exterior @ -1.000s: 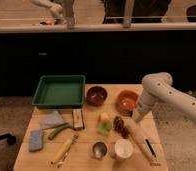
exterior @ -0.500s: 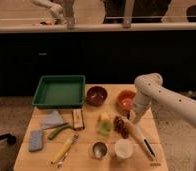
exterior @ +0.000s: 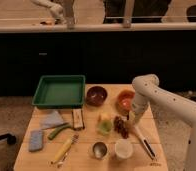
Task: Place brush in table surface
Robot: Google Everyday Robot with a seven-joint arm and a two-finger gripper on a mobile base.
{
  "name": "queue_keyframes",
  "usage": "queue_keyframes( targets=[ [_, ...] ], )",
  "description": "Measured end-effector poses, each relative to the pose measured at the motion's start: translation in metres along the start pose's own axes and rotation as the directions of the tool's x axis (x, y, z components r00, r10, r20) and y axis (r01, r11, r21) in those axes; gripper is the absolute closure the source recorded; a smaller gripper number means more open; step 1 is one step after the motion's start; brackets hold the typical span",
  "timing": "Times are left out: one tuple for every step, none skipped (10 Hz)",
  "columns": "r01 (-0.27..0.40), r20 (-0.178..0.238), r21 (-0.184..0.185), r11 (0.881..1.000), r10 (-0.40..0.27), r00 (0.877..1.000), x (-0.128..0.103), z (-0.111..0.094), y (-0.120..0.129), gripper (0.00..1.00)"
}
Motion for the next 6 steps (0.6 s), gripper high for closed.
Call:
queue_keyframes(
  targets=[
    [-0.002, -0.008, -0.001, 1.0, 0.002, 1.0, -0.001, 0.003, -0.002, 1.0],
    [-0.008, -0.026, -0.003, 1.0, 0.008, 1.0, -0.005, 0.011, -0.005, 1.0],
    [-0.011, -0.035, -0.003, 1.0, 0.011, 0.999, -0.006, 0.014, -0.007, 1.0],
    [-0.013, -0.045, -0.001, 1.0, 0.013, 0.999, -0.007, 0.016, -0.008, 1.0],
    [-0.014, -0.056, 0.002, 1.0, 0.014, 0.998, -0.007, 0.018, -0.008, 1.0],
    [-0.016, -0.062, 0.011, 1.0, 0.017, 0.998, -0.01, 0.021, -0.01, 1.0]
  ],
)
